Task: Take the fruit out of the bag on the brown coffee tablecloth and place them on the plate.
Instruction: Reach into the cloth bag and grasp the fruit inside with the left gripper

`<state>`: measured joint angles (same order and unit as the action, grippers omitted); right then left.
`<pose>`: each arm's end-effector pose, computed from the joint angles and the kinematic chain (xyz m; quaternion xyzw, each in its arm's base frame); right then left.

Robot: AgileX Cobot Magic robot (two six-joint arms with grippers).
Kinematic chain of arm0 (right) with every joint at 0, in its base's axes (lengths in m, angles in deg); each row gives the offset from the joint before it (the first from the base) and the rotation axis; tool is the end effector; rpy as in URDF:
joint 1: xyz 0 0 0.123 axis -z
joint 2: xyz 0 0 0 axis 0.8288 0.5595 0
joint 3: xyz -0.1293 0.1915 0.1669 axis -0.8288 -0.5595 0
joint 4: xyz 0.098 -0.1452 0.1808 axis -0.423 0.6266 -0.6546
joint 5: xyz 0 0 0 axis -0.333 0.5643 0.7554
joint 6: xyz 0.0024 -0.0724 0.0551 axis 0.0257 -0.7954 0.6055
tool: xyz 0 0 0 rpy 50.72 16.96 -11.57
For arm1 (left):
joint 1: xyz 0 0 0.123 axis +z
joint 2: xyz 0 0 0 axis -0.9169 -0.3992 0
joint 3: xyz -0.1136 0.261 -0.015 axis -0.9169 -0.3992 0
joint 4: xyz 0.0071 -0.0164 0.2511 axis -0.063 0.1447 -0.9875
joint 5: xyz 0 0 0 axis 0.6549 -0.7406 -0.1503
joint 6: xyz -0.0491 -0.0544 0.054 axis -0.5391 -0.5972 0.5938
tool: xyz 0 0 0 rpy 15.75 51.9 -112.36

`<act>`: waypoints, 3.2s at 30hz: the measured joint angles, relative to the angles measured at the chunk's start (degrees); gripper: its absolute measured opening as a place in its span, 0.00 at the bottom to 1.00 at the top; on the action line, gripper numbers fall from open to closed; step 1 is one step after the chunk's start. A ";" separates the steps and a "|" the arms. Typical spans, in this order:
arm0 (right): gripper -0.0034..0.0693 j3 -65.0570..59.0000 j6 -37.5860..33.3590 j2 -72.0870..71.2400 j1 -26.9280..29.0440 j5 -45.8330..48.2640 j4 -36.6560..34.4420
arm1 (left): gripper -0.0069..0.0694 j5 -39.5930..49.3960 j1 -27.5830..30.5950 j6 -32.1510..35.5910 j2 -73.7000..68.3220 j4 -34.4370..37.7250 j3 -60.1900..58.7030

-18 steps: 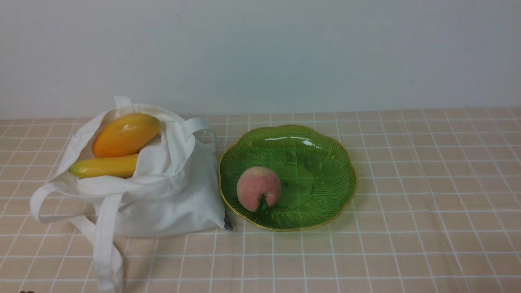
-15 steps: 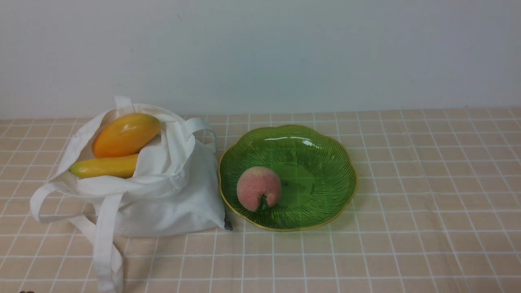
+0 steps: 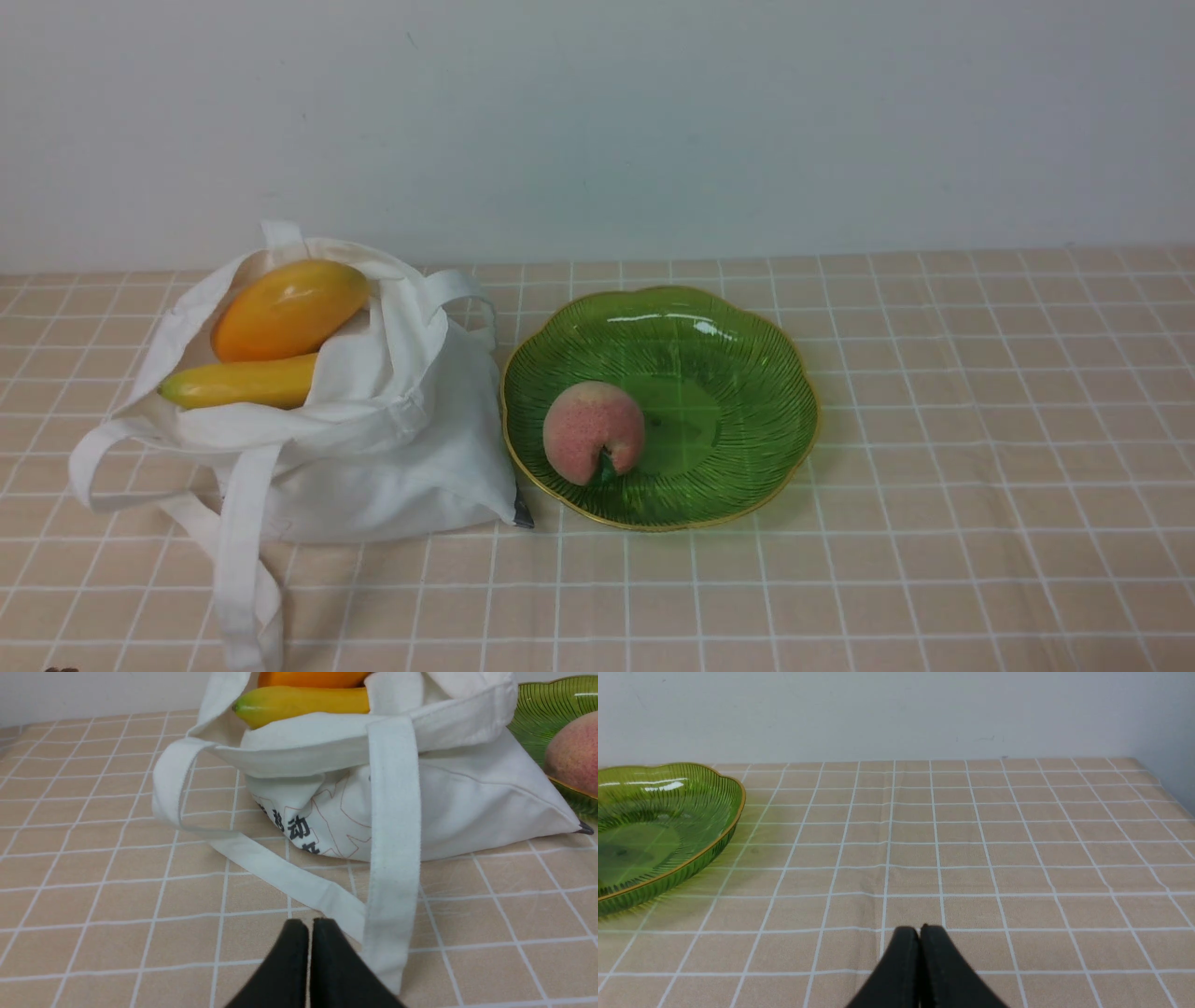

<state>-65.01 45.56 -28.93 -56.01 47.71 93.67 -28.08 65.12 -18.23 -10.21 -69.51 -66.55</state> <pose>0.0517 -0.0037 0.1726 0.0131 0.8073 -0.0148 0.5898 0.0522 -0.0029 0.1706 0.0291 0.8086 -0.0040 0.5876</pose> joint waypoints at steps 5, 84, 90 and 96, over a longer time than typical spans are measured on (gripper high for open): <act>0.03 0.00 0.00 0.00 0.00 0.00 0.00 | 0.08 0.00 0.00 0.06 0.00 -1.12 0.00; 0.03 0.00 -0.02 0.00 0.00 0.00 0.00 | 0.91 14.16 0.00 31.33 -100.34 13.45 78.77; 0.03 0.00 -0.02 0.00 0.00 0.00 0.00 | 0.91 12.21 -0.07 36.72 -102.08 11.99 78.77; 0.03 0.00 -0.02 0.00 0.00 0.00 0.00 | 0.91 12.02 -1.18 43.63 -103.52 11.12 78.77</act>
<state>-65.01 45.54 -28.93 -56.01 47.71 93.67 -16.06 63.93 25.40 -113.74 -58.39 12.22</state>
